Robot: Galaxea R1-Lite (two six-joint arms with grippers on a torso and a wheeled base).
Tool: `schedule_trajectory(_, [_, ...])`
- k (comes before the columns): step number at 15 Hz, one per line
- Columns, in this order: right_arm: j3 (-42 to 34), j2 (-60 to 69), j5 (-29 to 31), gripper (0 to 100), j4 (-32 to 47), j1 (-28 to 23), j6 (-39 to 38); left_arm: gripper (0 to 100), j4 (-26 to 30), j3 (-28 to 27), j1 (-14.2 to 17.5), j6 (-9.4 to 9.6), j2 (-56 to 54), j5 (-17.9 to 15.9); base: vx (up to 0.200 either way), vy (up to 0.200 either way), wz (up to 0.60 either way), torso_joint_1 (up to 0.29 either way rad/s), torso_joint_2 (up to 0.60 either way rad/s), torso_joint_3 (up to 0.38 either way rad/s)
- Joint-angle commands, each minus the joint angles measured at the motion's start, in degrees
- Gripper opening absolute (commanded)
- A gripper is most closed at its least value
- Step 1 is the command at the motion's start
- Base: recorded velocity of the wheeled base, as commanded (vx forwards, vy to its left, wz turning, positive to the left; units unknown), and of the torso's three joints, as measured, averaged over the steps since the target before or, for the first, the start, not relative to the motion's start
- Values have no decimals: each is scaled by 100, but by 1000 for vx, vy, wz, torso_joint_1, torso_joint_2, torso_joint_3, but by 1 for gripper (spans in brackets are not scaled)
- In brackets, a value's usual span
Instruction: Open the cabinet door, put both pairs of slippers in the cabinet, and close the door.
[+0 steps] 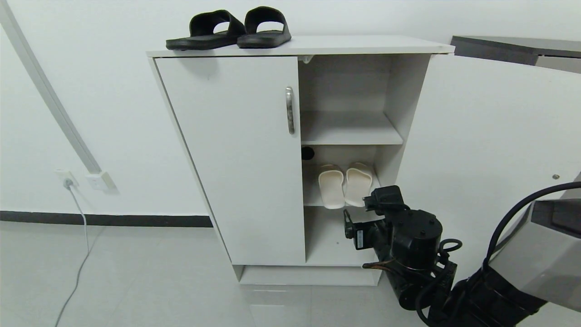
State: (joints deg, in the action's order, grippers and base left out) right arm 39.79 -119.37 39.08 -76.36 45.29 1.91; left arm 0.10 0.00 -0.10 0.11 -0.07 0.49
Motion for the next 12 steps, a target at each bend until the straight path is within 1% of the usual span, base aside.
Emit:
schedule_trajectory(1, [-6,-7,-6,100,-2,6,2,0,-1,0,1,-11,7,4,0,0,0,0,0,0])
schedule_trajectory(8, [-50,-16,-6,100,-2,6,2,0,-1,0,1,-11,7,-5,0,0,0,0,0,0])
schedule_trajectory(12, [-129,-7,-24,100,-151,6,37,0,-1,0,1,-11,7,4,0,200,0,6,1,7])
